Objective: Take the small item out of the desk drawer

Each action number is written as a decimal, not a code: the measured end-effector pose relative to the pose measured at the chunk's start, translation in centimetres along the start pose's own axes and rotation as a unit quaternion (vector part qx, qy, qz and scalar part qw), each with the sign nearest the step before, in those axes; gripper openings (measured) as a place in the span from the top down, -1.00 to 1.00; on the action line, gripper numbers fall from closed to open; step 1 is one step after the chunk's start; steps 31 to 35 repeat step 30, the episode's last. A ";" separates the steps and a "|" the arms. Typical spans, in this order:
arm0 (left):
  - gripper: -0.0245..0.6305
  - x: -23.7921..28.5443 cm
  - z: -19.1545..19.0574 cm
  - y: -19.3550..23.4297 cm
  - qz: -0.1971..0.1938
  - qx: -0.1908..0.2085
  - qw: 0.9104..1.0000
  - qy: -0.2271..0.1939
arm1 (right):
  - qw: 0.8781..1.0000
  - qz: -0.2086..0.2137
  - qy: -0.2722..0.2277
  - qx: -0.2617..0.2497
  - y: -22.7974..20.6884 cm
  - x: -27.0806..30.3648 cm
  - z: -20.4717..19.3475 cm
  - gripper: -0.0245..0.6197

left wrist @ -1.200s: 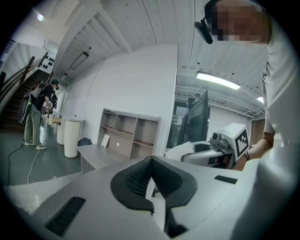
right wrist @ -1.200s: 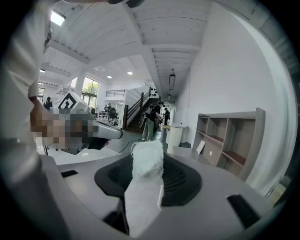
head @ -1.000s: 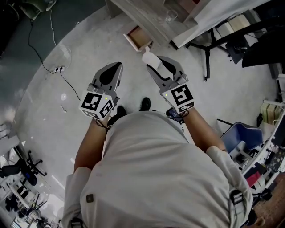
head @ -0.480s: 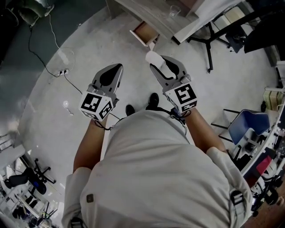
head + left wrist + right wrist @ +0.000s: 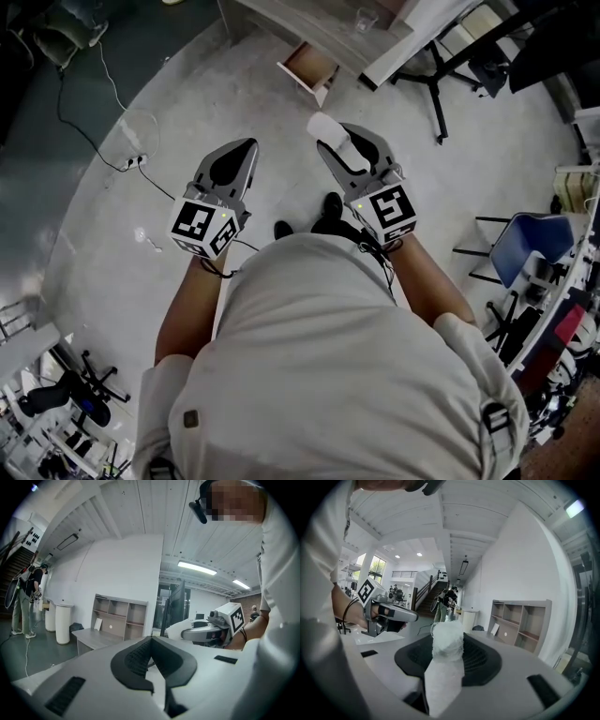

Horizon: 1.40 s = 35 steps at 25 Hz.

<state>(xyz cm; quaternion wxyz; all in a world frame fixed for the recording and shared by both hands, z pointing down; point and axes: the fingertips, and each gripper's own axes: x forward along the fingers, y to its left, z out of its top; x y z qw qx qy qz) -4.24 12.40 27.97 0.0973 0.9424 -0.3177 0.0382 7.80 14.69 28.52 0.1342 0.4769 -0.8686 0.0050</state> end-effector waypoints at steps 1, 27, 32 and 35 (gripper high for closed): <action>0.89 -0.4 -0.1 0.2 0.000 -0.001 1.000 -0.003 | 1.000 -0.005 -0.001 0.002 0.2 -0.1 -0.2 0.40; 0.89 -2.6 -0.5 -1.4 -0.029 0.002 1.000 -0.010 | 0.998 -0.051 -0.020 0.020 3.1 -3.3 -0.1 0.40; 0.89 -2.5 -0.6 -1.6 -0.031 0.002 0.999 -0.010 | 0.998 -0.052 -0.020 0.019 3.1 -3.4 0.0 0.40; 0.89 -2.5 -0.6 -1.6 -0.031 0.002 0.999 -0.010 | 0.998 -0.052 -0.020 0.019 3.1 -3.4 0.0 0.40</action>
